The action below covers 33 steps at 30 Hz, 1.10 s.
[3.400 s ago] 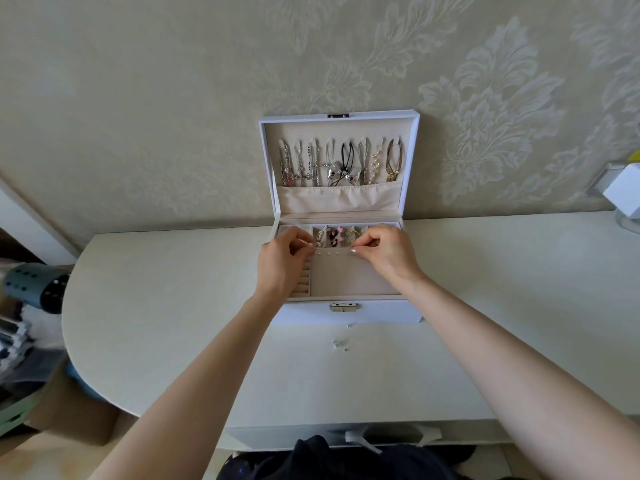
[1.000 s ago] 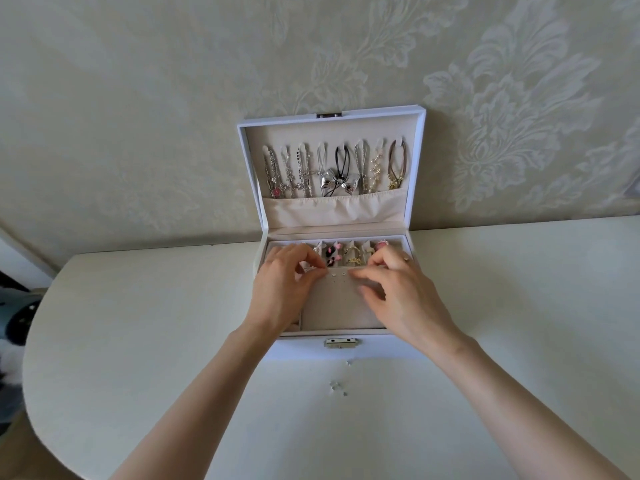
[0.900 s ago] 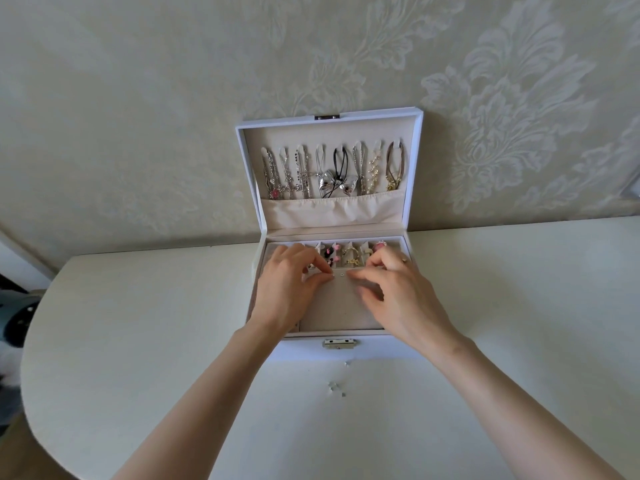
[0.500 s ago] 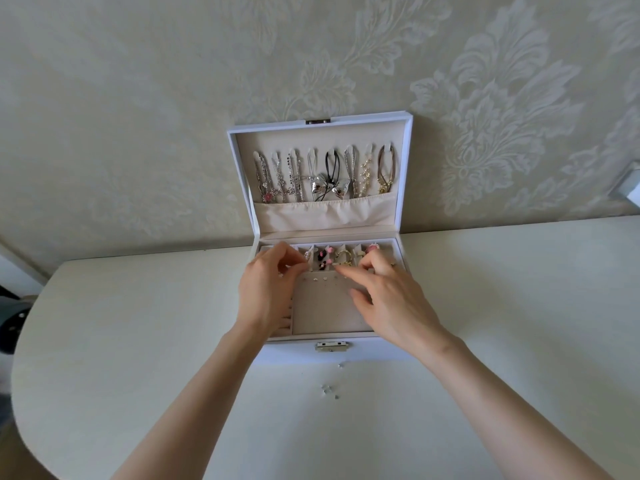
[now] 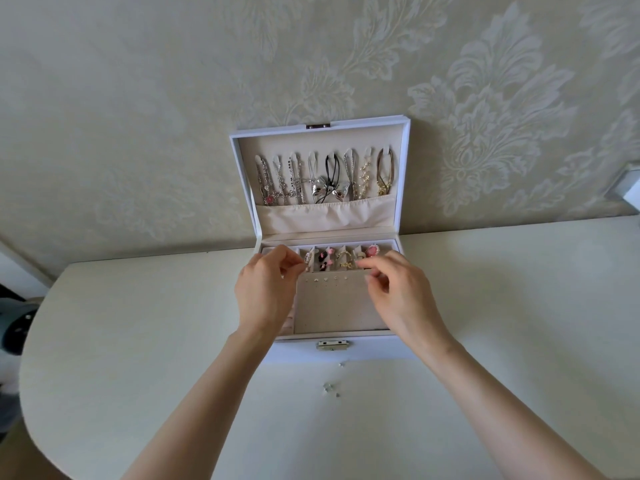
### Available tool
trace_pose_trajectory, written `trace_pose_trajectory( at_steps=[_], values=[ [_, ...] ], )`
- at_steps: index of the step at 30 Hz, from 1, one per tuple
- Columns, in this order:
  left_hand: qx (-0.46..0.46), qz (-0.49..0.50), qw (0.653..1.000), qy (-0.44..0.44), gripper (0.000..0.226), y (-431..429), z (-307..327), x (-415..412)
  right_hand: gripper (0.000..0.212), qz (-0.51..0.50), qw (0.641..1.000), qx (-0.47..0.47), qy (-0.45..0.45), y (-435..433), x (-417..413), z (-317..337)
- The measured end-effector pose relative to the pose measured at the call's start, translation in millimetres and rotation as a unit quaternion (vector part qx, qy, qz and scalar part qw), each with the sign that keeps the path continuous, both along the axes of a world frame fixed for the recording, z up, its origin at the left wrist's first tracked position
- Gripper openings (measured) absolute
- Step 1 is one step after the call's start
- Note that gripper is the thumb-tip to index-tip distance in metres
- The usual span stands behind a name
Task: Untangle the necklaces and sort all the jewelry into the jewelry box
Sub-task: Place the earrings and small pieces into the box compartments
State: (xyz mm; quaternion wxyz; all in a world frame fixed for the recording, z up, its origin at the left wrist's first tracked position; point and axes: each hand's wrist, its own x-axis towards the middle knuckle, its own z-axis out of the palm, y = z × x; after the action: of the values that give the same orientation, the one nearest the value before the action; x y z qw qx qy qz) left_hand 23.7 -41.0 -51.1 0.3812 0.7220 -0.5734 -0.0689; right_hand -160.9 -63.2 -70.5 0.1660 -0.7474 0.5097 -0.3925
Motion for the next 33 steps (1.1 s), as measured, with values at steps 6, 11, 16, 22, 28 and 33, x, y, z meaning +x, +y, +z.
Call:
trace_pose_trajectory(
  at_steps=[6,11,16,22,28,33],
  values=[
    [-0.041,-0.007,0.999,-0.026,0.004,7,0,-1,0.026,-0.008,1.000,-0.007,-0.007,-2,0,-2],
    [-0.013,-0.102,0.993,-0.057,0.004,-8,-2,-26,0.024,-0.022,1.000,-0.008,-0.017,-2,1,-3],
    [-0.001,-0.141,0.987,-0.082,0.003,-23,-7,-45,0.025,-0.037,0.998,-0.006,-0.040,-4,0,-2],
    [-0.029,-0.157,0.978,-0.137,0.006,-28,-9,-46,0.024,-0.045,0.998,-0.009,-0.049,-3,0,-1],
    [-0.050,-0.158,0.972,-0.167,0.008,-28,-9,-44,0.023,-0.048,0.998,-0.004,-0.042,-3,1,-1],
    [-0.028,-0.158,0.976,-0.148,0.008,-29,-9,-42,0.023,-0.046,0.998,-0.007,-0.042,-2,0,0]
  ],
)
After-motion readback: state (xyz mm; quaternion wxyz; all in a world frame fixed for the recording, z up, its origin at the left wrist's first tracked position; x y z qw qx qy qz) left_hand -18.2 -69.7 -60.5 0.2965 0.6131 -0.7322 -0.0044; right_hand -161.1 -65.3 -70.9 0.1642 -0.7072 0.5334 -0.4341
